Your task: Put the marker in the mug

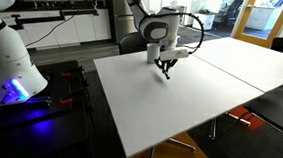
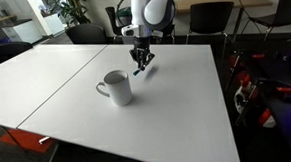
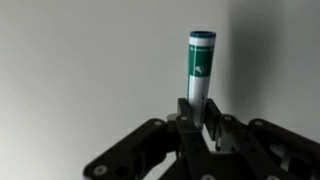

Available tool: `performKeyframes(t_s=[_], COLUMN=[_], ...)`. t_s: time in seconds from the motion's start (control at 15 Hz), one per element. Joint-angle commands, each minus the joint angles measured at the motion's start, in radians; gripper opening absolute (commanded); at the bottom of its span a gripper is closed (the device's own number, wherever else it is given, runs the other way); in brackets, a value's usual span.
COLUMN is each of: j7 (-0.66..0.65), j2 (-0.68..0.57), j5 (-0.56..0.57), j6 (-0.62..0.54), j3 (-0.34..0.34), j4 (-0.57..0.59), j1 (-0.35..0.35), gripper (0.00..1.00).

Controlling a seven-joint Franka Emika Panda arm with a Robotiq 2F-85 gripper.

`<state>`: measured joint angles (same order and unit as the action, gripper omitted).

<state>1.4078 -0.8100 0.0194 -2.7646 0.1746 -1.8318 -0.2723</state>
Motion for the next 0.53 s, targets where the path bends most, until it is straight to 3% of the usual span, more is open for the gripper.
performKeyframes(t_s=[0.0,0.47], j7=[0.015,-0.022], j2=[0.055,0.147], j5=[-0.03,0.002], j6=[-0.063,0.014], j3=[0.057,0.023], j4=[-0.049,-0.064], j1=[-0.077,-0.049], gripper=[0.05,0.05])
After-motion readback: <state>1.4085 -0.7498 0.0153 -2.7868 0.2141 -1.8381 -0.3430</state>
